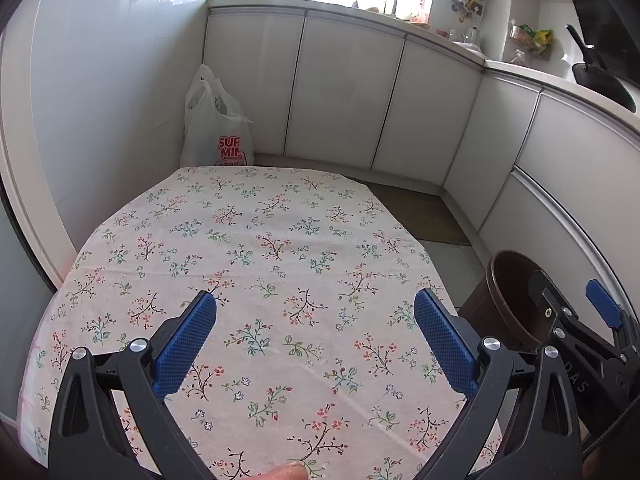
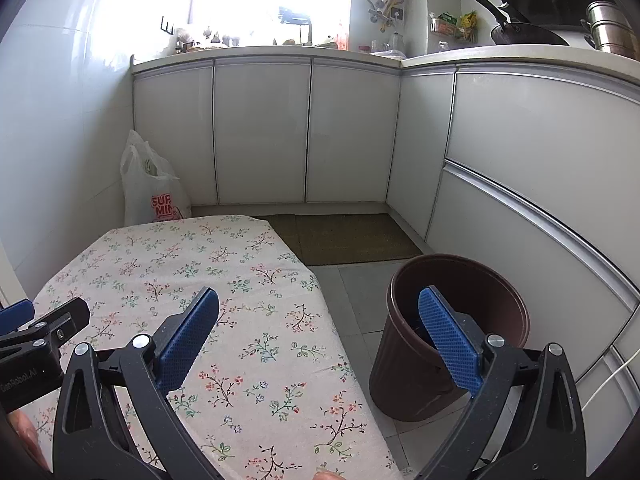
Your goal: Collect trash
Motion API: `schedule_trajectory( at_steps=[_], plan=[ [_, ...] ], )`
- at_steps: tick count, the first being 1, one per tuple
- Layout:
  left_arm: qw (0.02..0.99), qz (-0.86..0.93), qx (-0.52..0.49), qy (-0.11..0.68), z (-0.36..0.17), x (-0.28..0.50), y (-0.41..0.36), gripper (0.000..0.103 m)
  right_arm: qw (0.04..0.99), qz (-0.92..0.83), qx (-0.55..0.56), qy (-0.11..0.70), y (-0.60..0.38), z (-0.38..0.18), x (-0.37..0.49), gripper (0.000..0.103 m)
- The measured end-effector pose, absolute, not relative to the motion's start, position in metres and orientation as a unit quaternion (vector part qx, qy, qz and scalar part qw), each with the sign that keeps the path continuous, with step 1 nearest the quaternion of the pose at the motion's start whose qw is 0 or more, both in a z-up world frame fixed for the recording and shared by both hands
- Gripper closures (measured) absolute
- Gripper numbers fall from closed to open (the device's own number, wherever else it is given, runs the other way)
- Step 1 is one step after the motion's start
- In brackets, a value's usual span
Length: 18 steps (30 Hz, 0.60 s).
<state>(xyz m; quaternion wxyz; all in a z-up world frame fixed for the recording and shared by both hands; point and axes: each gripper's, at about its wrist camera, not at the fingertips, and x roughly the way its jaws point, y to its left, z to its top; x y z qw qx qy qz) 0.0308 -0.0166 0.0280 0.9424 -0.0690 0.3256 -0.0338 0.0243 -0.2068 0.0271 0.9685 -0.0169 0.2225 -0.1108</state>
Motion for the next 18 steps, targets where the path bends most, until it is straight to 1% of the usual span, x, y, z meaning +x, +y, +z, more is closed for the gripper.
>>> schedule_trajectory(
  at_steps=[9,18],
  plan=[
    [0.935,-0.040,-0.087,0.341,0.0239,0.0344,-0.0123,0.007,0.968,-0.109,-0.022,0.224,-0.2036,0.0262,0.0247,0.007],
    [0.935,-0.031,-0.078,0.344,0.0220,0.0328,-0.0144,0.007,0.967,-0.108,-0.024,0.229,-0.2025,0.0248,0.0264,0.007]
  ],
)
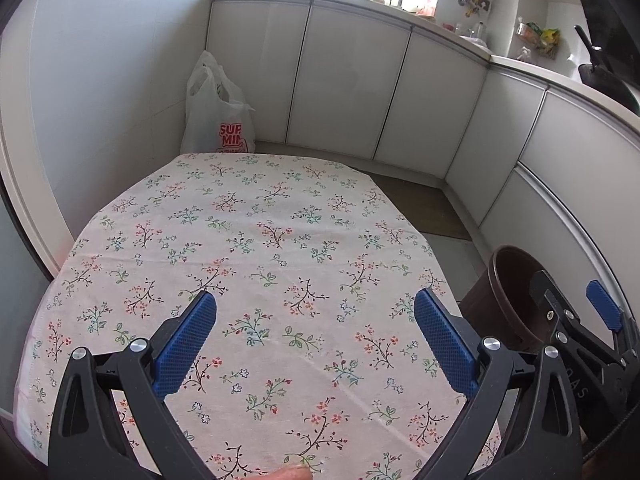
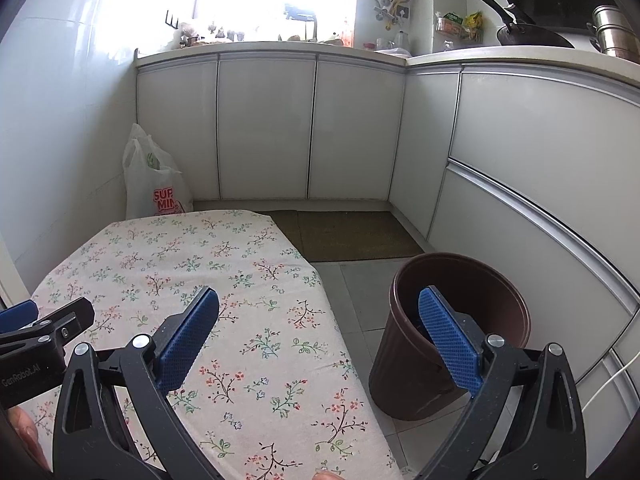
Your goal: Collect trash
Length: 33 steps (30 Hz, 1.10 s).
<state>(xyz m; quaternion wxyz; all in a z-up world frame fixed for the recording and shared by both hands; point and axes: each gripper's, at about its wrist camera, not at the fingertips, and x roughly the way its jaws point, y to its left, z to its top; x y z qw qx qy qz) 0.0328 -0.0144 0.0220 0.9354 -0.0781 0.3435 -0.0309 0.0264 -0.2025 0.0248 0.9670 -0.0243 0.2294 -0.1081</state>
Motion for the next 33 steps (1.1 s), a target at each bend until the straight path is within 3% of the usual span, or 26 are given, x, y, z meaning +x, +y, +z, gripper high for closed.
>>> schedule_trajectory(
  at_steps=[28,31,33],
  plan=[
    [0.946,-0.030,-0.039,0.320,0.027,0.027,-0.024,0.007,0.970,-0.120,-0.044,0.208,-0.203,0.028,0.020,0.007],
    [0.948,-0.031,-0.032,0.314,0.026,0.026,-0.027,0.011,0.970,-0.121,-0.044,0.208,-0.203,0.029,0.020,0.007],
    [0.949,-0.034,-0.034,0.311,0.026,0.026,-0.026,0.023,0.970,-0.122,-0.043,0.206,-0.204,0.029,0.020,0.007]
  ],
)
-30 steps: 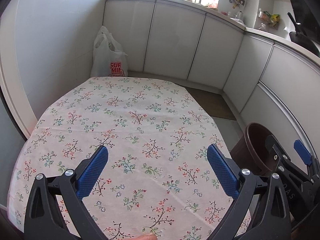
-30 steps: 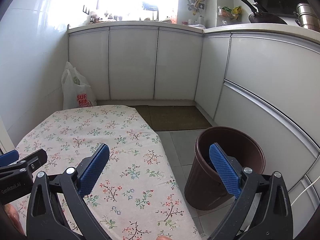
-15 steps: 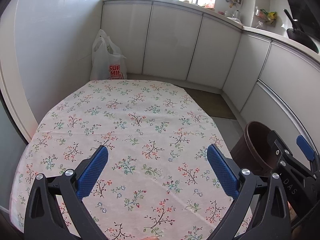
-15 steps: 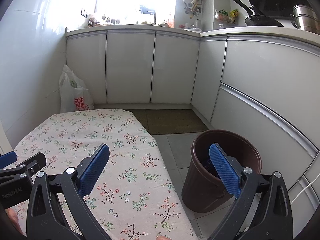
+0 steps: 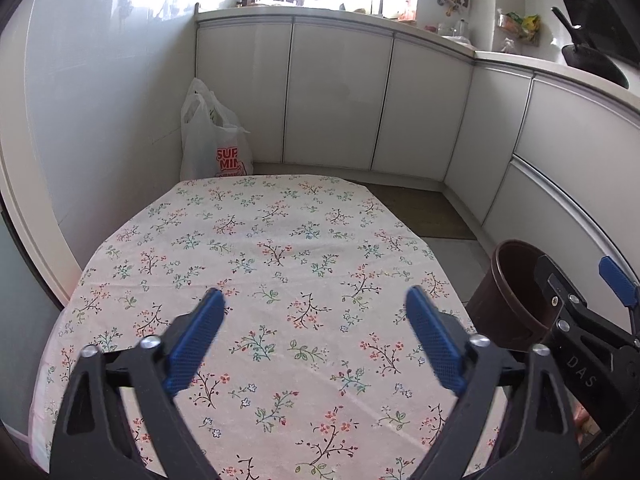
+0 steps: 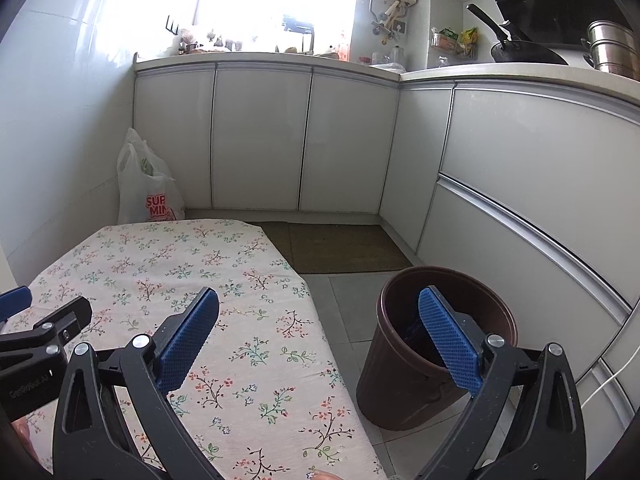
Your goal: Collect trash
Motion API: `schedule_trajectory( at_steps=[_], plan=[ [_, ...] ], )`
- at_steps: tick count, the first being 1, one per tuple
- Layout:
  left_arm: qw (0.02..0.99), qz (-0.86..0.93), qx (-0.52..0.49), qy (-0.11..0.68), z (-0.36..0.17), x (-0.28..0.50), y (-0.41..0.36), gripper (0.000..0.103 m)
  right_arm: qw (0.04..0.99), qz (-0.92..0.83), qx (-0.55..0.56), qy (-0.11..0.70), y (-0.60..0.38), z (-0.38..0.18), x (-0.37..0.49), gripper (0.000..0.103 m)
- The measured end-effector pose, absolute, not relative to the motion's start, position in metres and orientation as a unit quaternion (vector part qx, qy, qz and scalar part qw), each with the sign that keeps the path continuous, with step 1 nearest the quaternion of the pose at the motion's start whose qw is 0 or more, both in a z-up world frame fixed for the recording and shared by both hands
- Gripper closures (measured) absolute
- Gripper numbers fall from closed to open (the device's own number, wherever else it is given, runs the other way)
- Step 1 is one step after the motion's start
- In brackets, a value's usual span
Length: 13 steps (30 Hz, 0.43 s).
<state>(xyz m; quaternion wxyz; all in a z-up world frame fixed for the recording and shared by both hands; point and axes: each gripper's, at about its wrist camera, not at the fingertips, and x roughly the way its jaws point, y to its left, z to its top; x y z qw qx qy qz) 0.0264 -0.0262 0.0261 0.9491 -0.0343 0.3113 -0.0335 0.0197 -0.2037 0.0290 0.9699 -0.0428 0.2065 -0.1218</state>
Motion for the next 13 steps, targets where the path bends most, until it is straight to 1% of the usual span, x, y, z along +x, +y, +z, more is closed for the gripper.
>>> schedule_trajectory(
  at_steps=[1,4,5,8,13],
  plan=[
    [0.949,-0.035,-0.036,0.310,0.0261,0.0262,-0.0259,0.025,0.970,-0.123,-0.043,0.206,-0.2038,0.0288,0.0198,0.007],
    [0.952,-0.036,-0.037,0.301,0.0284,0.0243,-0.0259,0.025,0.969,-0.124,-0.044,0.207,-0.2040,0.0282,0.0200,0.007],
    [0.953,-0.037,-0.038,0.300,0.0293,0.0243,-0.0260,0.020,0.969,-0.125,-0.044,0.208,-0.2041,0.0280,0.0204,0.007],
    [0.950,-0.038,-0.045,0.305,0.0288,0.0254,-0.0250,0.012,0.970,-0.125,-0.044,0.206,-0.2043,0.0281,0.0203,0.007],
    [0.947,-0.038,-0.053,0.313,0.0272,0.0275,-0.0222,0.009,0.971,-0.122,-0.046,0.201,-0.2027,0.0284,0.0195,0.007]
  ],
)
